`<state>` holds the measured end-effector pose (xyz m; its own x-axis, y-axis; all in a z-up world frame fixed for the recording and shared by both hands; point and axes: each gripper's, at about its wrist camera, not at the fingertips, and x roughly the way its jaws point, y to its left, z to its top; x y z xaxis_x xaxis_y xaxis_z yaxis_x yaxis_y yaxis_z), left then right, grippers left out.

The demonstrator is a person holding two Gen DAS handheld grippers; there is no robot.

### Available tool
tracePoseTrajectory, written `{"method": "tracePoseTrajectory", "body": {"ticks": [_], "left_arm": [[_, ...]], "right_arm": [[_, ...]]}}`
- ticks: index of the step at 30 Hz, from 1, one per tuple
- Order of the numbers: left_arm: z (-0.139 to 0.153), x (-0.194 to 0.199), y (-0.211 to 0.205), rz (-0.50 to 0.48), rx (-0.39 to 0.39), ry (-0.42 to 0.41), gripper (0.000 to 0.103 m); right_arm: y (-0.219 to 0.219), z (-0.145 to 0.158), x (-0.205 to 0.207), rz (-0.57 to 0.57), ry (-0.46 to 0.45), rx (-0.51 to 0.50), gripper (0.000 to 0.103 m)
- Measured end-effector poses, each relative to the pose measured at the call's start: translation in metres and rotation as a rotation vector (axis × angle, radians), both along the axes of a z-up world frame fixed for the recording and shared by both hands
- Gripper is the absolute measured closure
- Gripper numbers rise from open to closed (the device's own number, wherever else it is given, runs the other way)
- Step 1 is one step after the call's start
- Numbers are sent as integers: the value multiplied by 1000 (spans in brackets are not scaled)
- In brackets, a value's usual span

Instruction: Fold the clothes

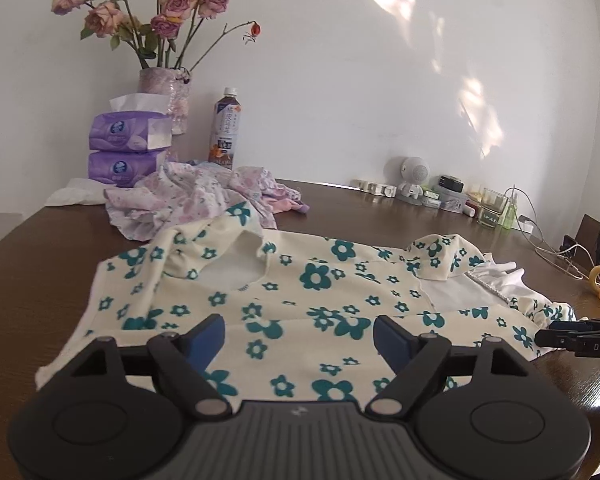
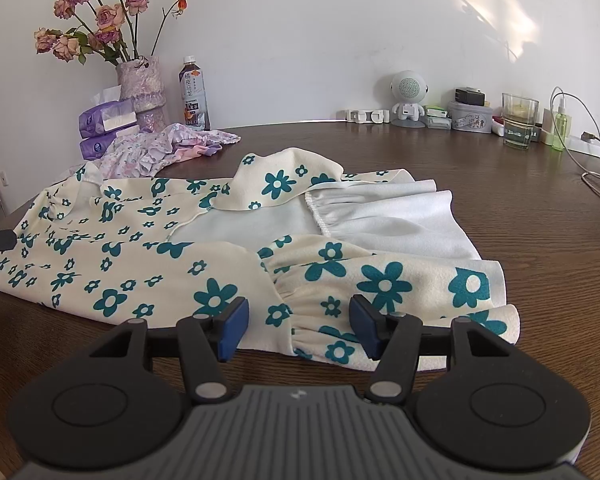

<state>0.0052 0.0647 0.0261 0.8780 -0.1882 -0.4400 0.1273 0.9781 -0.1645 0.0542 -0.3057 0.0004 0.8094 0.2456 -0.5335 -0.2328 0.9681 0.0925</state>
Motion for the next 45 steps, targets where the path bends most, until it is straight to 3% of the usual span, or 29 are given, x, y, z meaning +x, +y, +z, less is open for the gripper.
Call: {"method": "tracePoseTrajectory", "body": {"ticks": [8, 45], "left_arm": [[-16, 13, 2, -1, -32, 110, 23], [-16, 12, -3, -12, -4, 113, 18]], "right_arm": [[-1, 0, 0, 2, 1, 11, 45], [0, 0, 0, -6, 3, 4, 42]]}}
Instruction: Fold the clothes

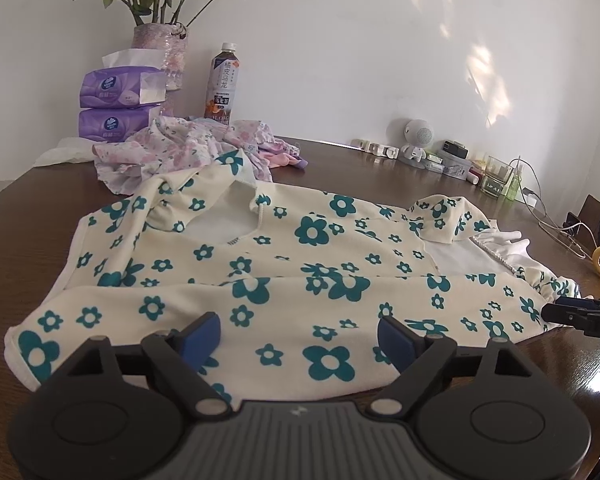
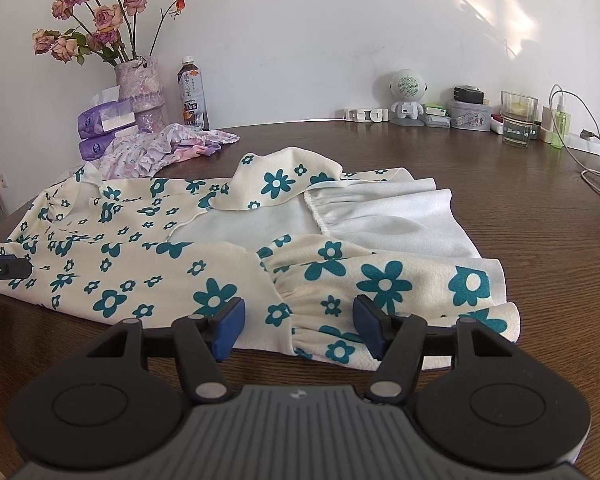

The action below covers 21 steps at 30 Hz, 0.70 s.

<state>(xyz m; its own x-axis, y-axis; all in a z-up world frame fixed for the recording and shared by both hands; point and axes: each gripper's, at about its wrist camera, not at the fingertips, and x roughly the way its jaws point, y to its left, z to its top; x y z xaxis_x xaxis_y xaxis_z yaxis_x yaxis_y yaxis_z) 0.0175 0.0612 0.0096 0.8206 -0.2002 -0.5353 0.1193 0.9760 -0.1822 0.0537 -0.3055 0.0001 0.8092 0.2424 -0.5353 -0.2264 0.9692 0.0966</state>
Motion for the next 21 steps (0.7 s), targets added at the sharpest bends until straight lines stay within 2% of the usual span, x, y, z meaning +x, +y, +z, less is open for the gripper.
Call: {"method": "tracePoseTrajectory", "body": {"ticks": [21], "left_arm": [[0, 0, 1, -1, -6, 0, 17]], "right_arm": [[-1, 0, 1, -1, 0, 8, 40]]}}
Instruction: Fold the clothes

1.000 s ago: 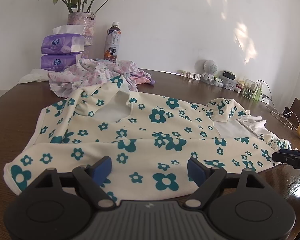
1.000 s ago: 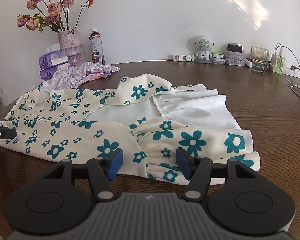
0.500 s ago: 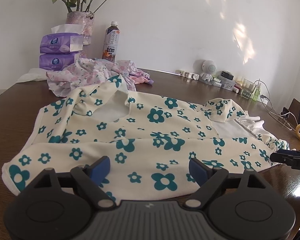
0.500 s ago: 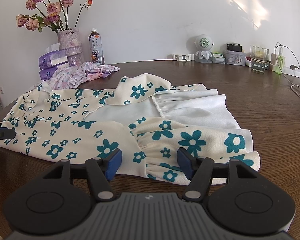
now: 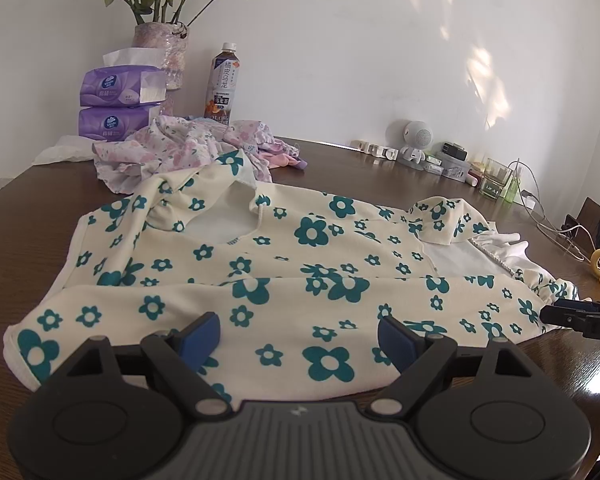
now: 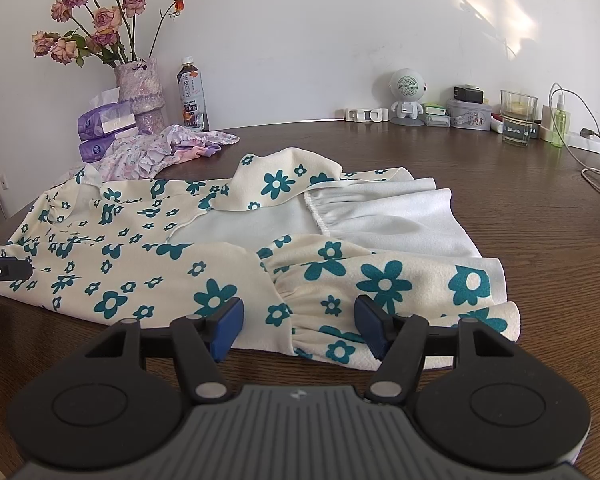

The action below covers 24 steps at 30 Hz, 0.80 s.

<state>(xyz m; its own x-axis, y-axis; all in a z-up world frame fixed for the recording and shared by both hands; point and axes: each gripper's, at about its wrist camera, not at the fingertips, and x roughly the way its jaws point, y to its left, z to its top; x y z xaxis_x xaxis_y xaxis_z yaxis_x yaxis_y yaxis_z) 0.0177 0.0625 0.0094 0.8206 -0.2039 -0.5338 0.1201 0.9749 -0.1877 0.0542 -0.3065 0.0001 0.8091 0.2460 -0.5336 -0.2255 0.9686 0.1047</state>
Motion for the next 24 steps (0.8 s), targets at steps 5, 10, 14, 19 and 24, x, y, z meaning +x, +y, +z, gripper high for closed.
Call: {"method": "tracePoseTrajectory", "body": {"ticks": [5, 10, 14, 19, 24], "left_arm": [[0, 0, 0, 0, 0, 0, 17], [0, 0, 0, 0, -1, 0, 17], [0, 0, 0, 0, -6, -1, 17], [0, 0, 1, -1, -8, 0, 17], [0, 0, 1, -1, -10, 0, 17]], "right_arm": [[0, 0, 0, -1, 0, -1, 40], [0, 0, 0, -1, 0, -1, 40], [1, 0, 0, -1, 0, -3, 40], [1, 0, 0, 1, 1, -4, 39], [1, 0, -1, -1, 1, -4, 39]]}}
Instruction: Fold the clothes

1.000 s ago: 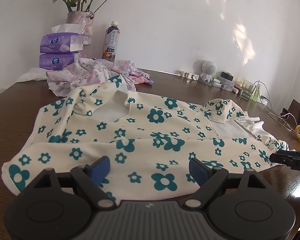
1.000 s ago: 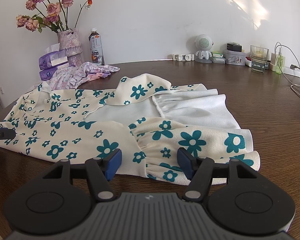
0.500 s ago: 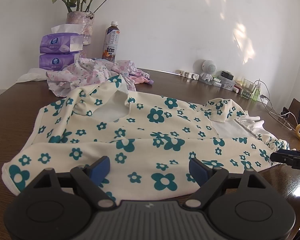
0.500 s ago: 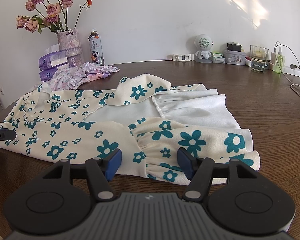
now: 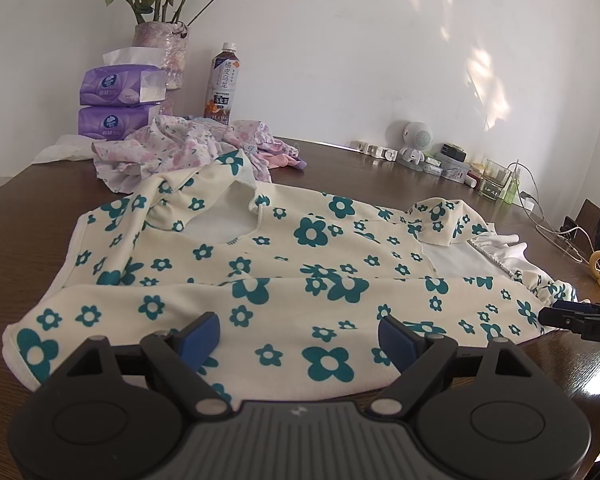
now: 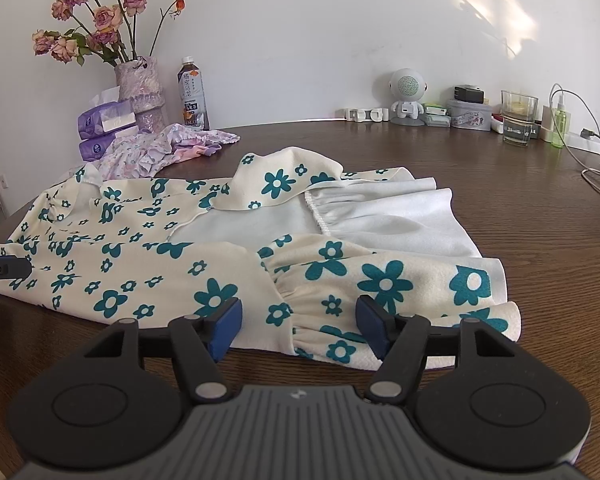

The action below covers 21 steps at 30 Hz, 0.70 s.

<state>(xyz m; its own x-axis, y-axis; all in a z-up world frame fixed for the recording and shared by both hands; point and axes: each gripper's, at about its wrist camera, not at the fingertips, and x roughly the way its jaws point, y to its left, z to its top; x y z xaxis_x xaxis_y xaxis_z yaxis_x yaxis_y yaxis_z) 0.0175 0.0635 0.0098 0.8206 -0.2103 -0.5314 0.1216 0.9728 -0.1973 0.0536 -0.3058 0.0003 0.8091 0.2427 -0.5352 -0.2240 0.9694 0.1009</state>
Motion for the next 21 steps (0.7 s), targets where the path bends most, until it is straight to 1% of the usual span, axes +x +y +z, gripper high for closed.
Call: {"method": "tracePoseTrajectory", "body": {"ticks": [21], "left_arm": [[0, 1, 0, 0, 3, 1, 17]], "right_arm": [[-1, 0, 0, -8, -1, 7, 39]]}}
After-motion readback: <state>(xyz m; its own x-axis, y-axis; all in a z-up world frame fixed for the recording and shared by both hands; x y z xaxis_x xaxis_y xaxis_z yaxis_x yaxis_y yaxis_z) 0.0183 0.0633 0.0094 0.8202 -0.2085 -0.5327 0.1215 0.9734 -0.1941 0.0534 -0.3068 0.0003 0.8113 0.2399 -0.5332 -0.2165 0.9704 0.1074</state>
